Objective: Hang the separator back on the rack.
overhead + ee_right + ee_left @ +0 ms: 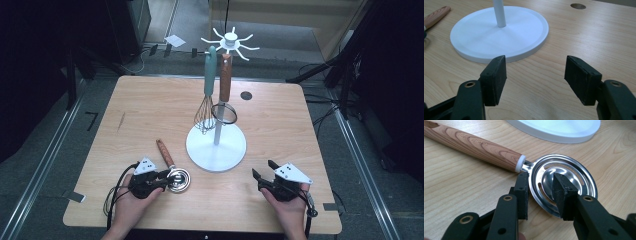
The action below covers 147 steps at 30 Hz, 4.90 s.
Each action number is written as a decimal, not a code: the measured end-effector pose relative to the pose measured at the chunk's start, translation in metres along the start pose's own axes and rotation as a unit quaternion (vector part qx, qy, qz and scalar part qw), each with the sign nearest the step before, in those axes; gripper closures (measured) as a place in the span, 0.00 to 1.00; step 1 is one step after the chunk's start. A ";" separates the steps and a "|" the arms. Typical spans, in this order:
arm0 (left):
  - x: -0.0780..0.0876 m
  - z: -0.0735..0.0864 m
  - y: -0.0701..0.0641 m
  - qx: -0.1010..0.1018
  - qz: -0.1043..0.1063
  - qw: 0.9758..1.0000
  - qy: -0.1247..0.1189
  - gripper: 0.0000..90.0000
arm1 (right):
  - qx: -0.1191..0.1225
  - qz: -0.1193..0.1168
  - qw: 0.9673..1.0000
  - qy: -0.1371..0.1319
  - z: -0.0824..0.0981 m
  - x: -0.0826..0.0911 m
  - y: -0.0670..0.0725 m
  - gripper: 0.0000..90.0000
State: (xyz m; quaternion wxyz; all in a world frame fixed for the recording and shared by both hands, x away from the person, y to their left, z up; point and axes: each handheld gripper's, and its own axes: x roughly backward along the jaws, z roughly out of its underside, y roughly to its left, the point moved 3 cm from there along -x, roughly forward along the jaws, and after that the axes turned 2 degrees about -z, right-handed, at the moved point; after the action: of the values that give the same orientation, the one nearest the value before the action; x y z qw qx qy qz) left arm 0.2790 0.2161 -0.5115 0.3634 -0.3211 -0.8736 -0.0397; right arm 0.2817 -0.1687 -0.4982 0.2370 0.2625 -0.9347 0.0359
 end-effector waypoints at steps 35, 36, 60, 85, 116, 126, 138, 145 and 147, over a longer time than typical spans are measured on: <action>-0.014 0.007 -0.072 -0.017 0.057 0.998 -0.004 0.63 | -0.024 -0.138 0.990 -0.014 -0.008 -0.004 0.101 0.84; -0.013 0.007 -0.072 -0.020 0.057 0.998 -0.007 0.62 | -0.023 -0.140 0.990 -0.011 -0.008 -0.005 0.104 0.86; 0.042 0.013 0.042 0.067 -0.031 0.994 -0.085 0.51 | 0.014 -0.187 0.979 0.082 0.011 -0.037 0.140 0.97; 0.052 0.017 0.068 0.098 -0.063 0.989 -0.090 0.48 | 0.026 -0.158 0.981 0.106 0.015 -0.034 0.113 0.94; 0.051 0.018 0.070 0.103 -0.050 0.988 -0.101 0.47 | 0.010 -0.113 0.987 0.115 0.018 -0.020 0.049 0.99; 0.051 0.018 0.071 0.105 -0.053 0.988 -0.104 0.47 | 0.002 -0.125 0.985 0.119 0.008 -0.014 0.035 0.94; 0.050 0.017 0.070 0.099 -0.057 0.988 -0.103 0.47 | 0.070 -0.157 0.974 0.148 -0.018 -0.021 0.044 0.86; 0.050 0.017 0.070 0.099 -0.059 0.988 -0.104 0.47 | 0.104 -0.190 0.955 0.203 -0.031 -0.033 0.062 0.81; 0.050 0.017 0.070 0.099 -0.059 0.988 -0.104 0.47 | 0.110 -0.195 0.950 0.219 -0.032 -0.034 0.067 0.83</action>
State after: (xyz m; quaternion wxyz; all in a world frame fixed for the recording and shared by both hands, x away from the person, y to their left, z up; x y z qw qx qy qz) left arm 0.2831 0.3032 -0.5027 0.2980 -0.2340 -0.9235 0.0594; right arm 0.2870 -0.0886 -0.4817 0.4076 0.4501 -0.7806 0.1481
